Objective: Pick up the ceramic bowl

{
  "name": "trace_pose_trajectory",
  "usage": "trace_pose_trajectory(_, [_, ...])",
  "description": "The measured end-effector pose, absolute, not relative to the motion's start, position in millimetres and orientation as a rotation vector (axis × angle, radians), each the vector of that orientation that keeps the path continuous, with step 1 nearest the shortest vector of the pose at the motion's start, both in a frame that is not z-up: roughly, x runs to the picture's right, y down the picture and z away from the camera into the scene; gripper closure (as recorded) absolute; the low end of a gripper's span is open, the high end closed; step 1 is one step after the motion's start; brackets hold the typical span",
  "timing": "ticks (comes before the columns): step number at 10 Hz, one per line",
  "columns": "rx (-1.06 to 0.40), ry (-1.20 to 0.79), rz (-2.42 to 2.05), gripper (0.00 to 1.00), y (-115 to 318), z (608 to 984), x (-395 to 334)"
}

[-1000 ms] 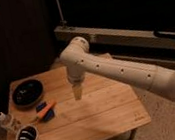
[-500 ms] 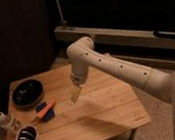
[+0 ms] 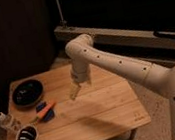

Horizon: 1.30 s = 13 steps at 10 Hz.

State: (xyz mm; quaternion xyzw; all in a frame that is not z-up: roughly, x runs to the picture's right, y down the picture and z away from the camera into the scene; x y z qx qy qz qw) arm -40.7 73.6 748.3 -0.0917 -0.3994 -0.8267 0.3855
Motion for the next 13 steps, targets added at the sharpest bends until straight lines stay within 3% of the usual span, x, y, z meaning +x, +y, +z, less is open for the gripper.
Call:
trace_pose_trajectory(3, [-0.227, -1.029, -2.06, 0.2, 70.2, 750.7, -44.4])
trace_pose_trajectory(8, [-0.196, -1.07, -1.587, 0.2, 51.4, 764.8, -57.2])
trace_pose_trajectory(11, [-0.142, -1.0, -1.281, 0.2, 30.7, 760.7, -68.5])
trace_pose_trajectory(13, [-0.066, -0.884, -1.143, 0.2, 6.5, 737.9, -80.5])
